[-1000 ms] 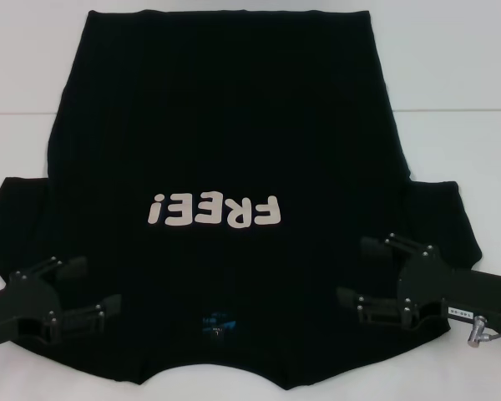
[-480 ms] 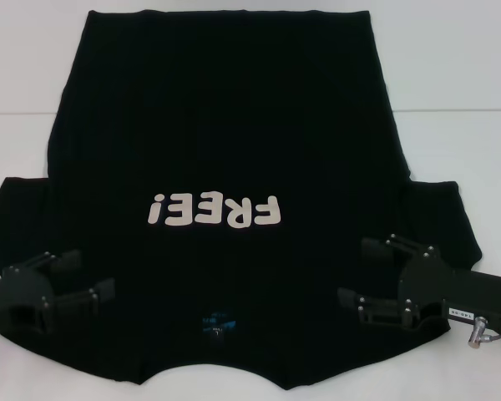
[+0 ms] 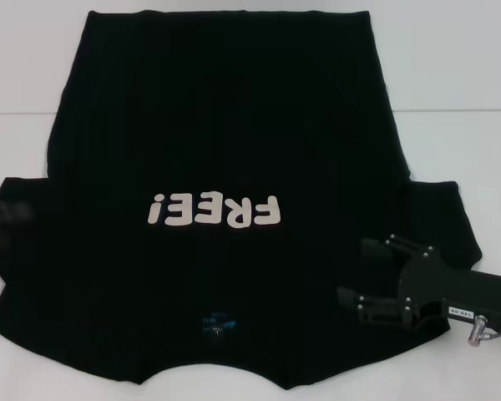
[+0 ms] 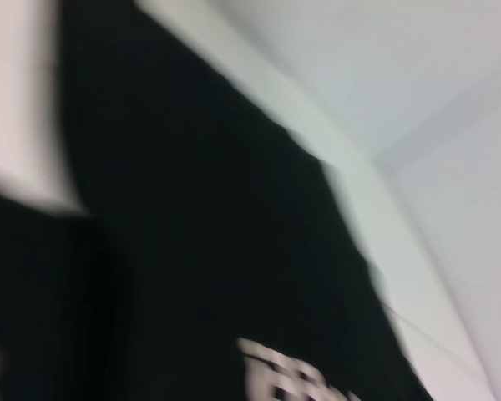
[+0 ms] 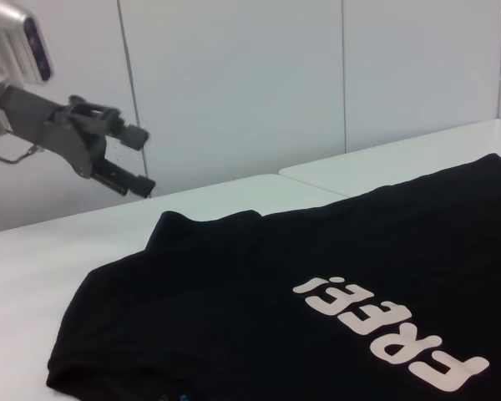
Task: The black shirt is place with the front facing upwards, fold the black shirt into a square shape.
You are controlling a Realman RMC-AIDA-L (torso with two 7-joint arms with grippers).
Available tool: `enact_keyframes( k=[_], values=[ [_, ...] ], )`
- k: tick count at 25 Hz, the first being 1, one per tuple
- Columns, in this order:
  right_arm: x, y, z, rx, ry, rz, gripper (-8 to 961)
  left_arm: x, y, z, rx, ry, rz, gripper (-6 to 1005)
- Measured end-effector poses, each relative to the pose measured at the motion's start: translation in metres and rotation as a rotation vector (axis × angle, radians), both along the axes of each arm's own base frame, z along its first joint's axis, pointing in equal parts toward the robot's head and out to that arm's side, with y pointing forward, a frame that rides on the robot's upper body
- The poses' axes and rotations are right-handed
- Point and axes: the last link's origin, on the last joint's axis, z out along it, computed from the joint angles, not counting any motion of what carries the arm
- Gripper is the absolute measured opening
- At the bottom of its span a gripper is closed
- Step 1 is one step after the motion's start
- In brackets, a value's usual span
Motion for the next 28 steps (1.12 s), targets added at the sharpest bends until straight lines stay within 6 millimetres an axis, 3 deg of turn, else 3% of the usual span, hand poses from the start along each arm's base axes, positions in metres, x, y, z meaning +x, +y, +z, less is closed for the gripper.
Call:
enact_keyframes(
  k=[3,7,19,28],
  values=[
    [0.000,0.000,-0.001,-0.003,-0.001,0.002,942,-0.017,0.001,0.014,0.045,-0.061,0.189,925],
    [-0.001,-0.001,-0.001,-0.007,0.001,0.004,942,-0.028,0.002,0.018,0.079,-0.049,0.248,924],
    [-0.001,-0.002,-0.001,-0.012,0.007,0.005,941,-0.046,0.011,-0.008,0.092,0.006,0.331,920],
    [-0.002,-0.002,-0.001,-0.015,0.009,0.007,941,-0.046,0.020,-0.015,0.104,0.032,0.341,917]
  ],
)
